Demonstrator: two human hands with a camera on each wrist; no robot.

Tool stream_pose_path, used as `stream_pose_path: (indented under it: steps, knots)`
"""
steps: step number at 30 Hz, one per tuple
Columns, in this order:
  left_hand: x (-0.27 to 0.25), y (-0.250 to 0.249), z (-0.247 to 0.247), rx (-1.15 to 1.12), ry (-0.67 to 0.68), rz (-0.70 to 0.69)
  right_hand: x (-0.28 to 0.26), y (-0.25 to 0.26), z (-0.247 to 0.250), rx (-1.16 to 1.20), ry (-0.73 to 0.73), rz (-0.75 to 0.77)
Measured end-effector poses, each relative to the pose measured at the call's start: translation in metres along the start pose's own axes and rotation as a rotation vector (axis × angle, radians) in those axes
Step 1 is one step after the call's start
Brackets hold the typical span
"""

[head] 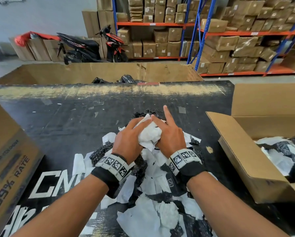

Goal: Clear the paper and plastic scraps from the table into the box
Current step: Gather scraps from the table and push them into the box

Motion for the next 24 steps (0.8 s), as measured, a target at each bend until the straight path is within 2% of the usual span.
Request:
stream_pose_path:
  steps: [6,13,24]
  knots:
    - [0.004,-0.023,0.021,0.001,-0.116,-0.061,-0.001,0.005,0.025,0.037,-0.094,0.054]
    - [-0.015,-0.056,0.045,0.069,-0.233,-0.06,-0.016,0.016,0.052,0.116,-0.15,0.124]
    - [-0.071,-0.15,0.085,0.2,-0.351,-0.024,-0.081,0.024,0.13,0.231,-0.296,0.296]
Point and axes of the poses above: each hand's wrist, its own x-axis towards the middle knuckle, its own z-axis out of the back of the hand, y = z × x, the point moved 5 cm from there along x, towards the middle knuckle, and after that the axes turned 4 degrees about -x, right-handed, at the moved point
